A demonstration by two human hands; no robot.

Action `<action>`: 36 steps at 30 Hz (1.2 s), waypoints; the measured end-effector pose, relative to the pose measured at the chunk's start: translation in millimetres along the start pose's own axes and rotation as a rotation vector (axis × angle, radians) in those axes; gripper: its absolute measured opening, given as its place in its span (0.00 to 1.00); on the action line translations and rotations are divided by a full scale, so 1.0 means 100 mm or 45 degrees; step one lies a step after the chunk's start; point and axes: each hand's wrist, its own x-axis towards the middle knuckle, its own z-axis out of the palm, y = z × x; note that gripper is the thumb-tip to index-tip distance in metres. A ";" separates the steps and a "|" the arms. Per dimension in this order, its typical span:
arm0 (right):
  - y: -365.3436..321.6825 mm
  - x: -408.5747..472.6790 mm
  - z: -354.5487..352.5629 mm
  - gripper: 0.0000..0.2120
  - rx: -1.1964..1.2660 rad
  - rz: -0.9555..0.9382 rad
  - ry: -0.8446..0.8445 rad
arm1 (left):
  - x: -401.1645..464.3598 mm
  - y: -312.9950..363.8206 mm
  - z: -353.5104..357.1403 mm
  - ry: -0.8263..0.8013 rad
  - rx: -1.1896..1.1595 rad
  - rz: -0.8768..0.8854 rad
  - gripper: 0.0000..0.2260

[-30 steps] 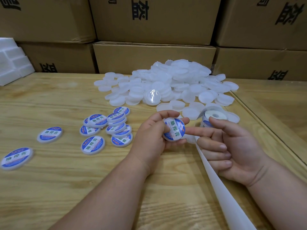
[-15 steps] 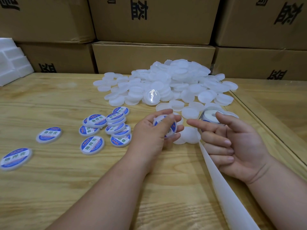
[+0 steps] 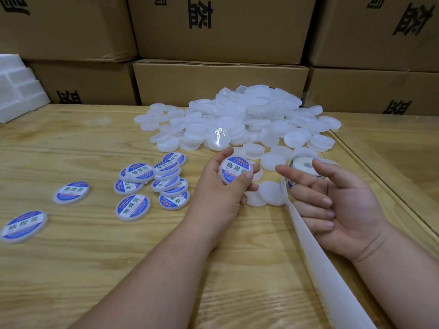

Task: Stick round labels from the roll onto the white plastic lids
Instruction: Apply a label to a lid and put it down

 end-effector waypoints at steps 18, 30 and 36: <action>0.00 0.00 0.02 0.19 0.026 -0.053 0.088 | 0.06 0.05 0.00 0.270 -0.169 -0.059 0.20; 0.01 0.00 0.03 0.19 0.040 -0.077 0.132 | 0.09 0.13 -0.06 0.737 -0.676 -0.116 0.20; 0.01 0.00 0.02 0.19 0.054 -0.085 0.124 | 0.03 0.20 -0.04 0.585 -0.678 -0.066 0.32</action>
